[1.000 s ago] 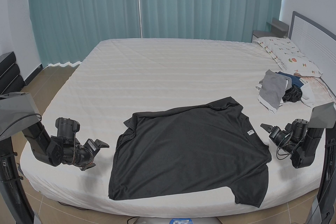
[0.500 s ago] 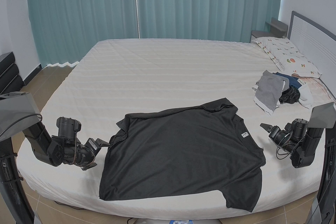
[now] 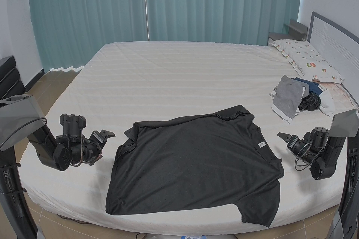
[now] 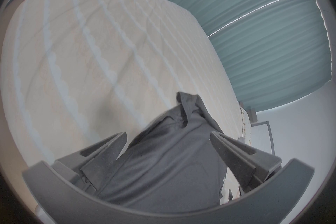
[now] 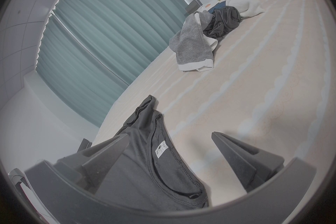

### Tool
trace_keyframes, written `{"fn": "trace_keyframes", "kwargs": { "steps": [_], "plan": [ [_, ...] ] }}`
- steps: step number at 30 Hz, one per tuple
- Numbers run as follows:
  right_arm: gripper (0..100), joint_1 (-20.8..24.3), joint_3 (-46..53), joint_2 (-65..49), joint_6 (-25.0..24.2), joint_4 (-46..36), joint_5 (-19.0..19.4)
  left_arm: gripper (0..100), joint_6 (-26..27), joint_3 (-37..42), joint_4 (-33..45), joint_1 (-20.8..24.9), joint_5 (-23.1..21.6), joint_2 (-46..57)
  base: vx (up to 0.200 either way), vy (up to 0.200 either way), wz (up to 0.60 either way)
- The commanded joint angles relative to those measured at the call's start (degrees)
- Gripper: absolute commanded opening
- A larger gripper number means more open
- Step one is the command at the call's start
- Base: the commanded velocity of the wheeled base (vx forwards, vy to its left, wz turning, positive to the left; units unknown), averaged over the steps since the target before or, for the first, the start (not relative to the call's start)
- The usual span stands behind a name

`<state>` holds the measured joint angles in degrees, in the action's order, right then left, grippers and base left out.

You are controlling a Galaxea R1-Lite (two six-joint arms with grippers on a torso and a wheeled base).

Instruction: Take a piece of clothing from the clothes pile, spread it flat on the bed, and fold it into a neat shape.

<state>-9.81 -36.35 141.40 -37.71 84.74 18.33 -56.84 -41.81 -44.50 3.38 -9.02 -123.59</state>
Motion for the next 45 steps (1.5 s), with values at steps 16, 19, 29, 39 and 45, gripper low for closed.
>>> {"fn": "trace_keyframes", "kwargs": {
  "steps": [16,19,29,39,45],
  "plan": [
    [100,0.1,-0.2,1.7,0.0,0.0,-0.1,100,2.9,-41.0,8.2,3.7,6.5,-22.7,0.000,0.000,0.00],
    [100,0.1,-0.4,1.7,0.0,0.0,-0.1,100,2.9,-40.7,8.9,3.7,6.7,-22.7,0.000,0.000,0.00],
    [100,0.6,-0.3,1.3,0.0,0.1,-0.1,100,2.8,-40.7,12.6,4.5,6.7,-23.0,0.000,0.000,0.00],
    [100,0.8,-0.2,1.2,0.0,0.1,-0.1,100,3.1,-41.8,12.6,5.5,6.7,-24.2,0.000,0.000,0.00],
    [100,0.8,-0.3,1.2,-0.1,0.1,-0.1,100,3.1,-42.9,12.8,5.5,6.7,-25.2,0.000,0.000,0.00]
  ]
}}
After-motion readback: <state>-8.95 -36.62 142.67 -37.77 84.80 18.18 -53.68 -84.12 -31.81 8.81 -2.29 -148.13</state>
